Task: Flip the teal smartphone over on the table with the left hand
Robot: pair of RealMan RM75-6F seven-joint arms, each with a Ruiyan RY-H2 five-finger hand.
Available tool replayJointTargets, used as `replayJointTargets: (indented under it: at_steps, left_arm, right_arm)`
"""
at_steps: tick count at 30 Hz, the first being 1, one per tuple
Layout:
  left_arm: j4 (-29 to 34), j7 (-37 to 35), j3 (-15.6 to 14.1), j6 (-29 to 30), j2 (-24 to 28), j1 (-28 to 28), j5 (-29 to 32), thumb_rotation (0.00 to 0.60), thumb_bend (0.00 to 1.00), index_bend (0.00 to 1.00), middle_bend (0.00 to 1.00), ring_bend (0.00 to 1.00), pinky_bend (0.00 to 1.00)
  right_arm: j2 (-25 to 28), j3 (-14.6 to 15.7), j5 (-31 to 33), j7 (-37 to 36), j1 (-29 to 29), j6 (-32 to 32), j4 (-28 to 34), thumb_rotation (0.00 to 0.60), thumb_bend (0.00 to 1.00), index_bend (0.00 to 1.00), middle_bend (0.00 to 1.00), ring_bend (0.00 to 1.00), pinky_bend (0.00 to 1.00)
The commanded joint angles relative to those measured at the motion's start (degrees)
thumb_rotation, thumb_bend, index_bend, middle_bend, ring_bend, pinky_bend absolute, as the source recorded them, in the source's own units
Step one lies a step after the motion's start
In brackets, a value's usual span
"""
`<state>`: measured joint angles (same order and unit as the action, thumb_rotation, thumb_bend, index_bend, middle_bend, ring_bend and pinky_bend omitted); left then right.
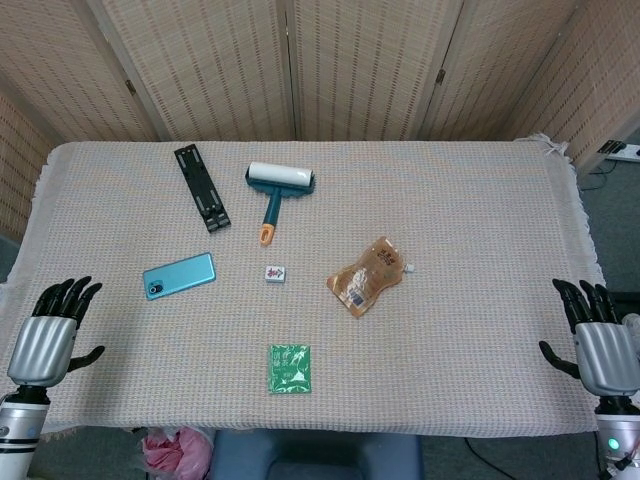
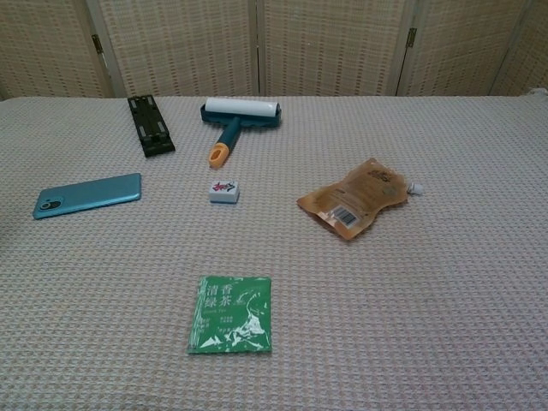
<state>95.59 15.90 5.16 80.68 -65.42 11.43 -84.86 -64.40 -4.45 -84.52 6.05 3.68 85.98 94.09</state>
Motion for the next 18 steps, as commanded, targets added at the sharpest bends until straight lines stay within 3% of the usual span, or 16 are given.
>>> replayJointTargets:
  at_steps: [1,7,18]
  left_arm:
    - [0.0,0.0,2.1,-5.7,-0.5,4.9,0.4,0.600,0.13,0.19,0.16,0.14,0.15]
    - [-1.6,2.5,4.5,-14.3,-3.6,11.0,5.9,0.600,0.14,0.20,0.18,0.14,0.15]
    - [-11.6,11.5,8.2,-22.5,-13.8,19.8,19.5,0.600,0.13,0.22,0.21,0.14,0.15]
  right_arm:
    - [0.6,-0.3,-0.6,0.2,0.1,0.6,0.6,0.600,0.16,0.08,0.12,0.08,0.08]
    - [1.9,-0.6,-0.7,0.3,-0.2,1.3,1.6,0.600,0.16,0.08,0.12,0.08,0.08]
    - [2.7,-0.5,-0.5,0.2,-0.4,1.2,2.2,0.600,0.16,0.08,0.12,0.08,0.08]
